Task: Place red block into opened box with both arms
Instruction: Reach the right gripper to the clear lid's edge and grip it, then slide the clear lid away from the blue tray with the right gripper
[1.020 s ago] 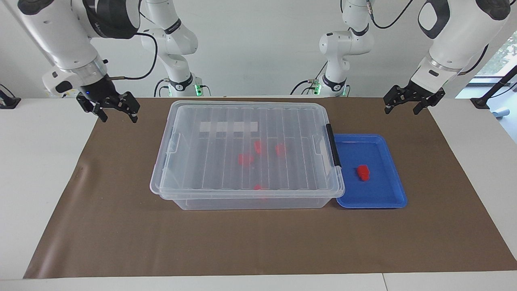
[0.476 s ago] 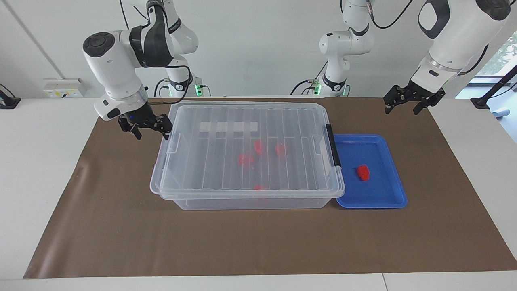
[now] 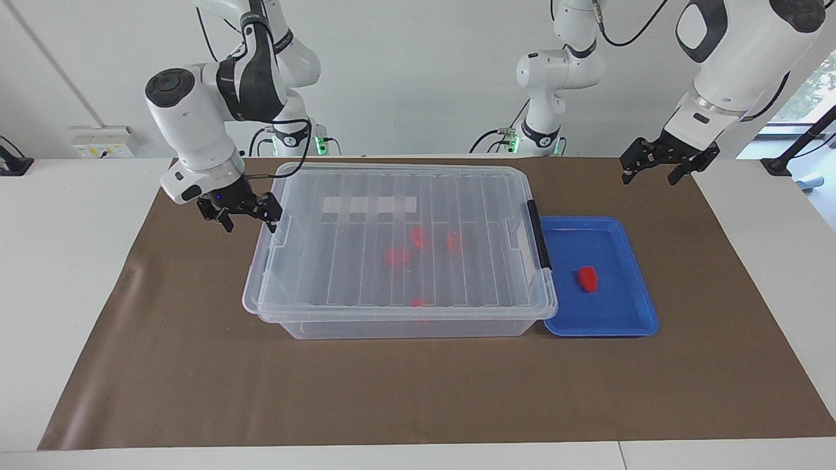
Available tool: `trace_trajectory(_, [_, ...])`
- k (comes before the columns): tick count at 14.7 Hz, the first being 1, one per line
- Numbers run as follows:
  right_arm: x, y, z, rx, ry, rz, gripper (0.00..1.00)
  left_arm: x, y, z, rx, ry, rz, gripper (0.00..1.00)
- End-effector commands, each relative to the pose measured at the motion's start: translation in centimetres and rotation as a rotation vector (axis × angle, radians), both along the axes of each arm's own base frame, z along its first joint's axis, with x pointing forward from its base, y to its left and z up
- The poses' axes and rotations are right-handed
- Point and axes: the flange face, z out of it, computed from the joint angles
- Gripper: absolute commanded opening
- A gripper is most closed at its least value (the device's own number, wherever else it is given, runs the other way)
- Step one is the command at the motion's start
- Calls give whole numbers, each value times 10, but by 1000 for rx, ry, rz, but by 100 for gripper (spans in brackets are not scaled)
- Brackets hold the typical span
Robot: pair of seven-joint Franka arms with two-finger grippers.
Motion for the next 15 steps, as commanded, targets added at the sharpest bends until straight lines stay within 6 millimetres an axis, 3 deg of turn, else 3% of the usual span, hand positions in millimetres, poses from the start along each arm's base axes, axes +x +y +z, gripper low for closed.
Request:
trace_trajectory(1, [-6,-15,-6,10,-11,17,100,-7,2,2,-7,3,-7,100])
trace_trajectory(10, [-9,-57,-13,-4,-24,77,100,-7,2,2,-7,3,-7,100])
trace_trajectory(15, [-11,-102,-12,-13,-30,143,100,-7,2,2,-7,3,-7,100])
